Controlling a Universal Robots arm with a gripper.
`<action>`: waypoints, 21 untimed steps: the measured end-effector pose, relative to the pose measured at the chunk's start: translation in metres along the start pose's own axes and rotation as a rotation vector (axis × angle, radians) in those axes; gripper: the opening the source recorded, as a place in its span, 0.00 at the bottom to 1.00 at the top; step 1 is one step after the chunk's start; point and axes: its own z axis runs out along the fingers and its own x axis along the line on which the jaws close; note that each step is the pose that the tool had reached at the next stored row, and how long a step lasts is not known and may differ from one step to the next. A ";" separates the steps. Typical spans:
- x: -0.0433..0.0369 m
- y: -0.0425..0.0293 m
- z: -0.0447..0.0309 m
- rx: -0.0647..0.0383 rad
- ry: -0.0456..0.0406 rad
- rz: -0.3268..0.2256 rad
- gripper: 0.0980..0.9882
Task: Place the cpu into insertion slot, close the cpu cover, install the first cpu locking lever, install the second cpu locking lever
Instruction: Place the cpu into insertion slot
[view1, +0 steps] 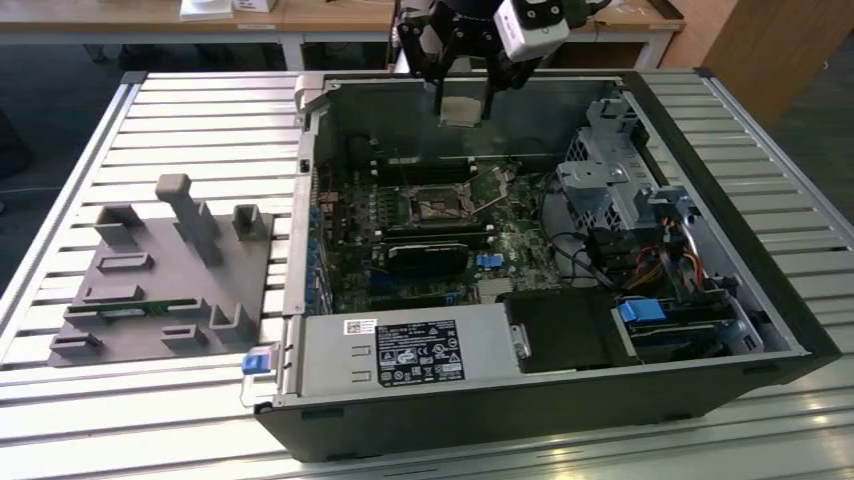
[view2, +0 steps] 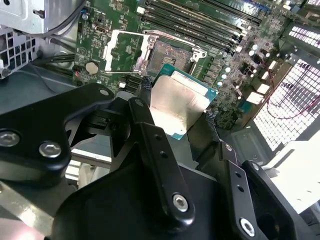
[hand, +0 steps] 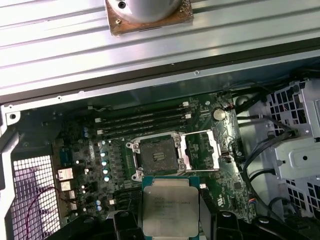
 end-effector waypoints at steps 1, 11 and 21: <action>0.0000 0.0000 0.0000 0.000 -0.0003 0.003 0.49; 0.0001 0.0000 0.0000 0.000 -0.0020 0.022 0.49; 0.0001 0.0000 0.0000 -0.001 -0.0024 0.026 0.49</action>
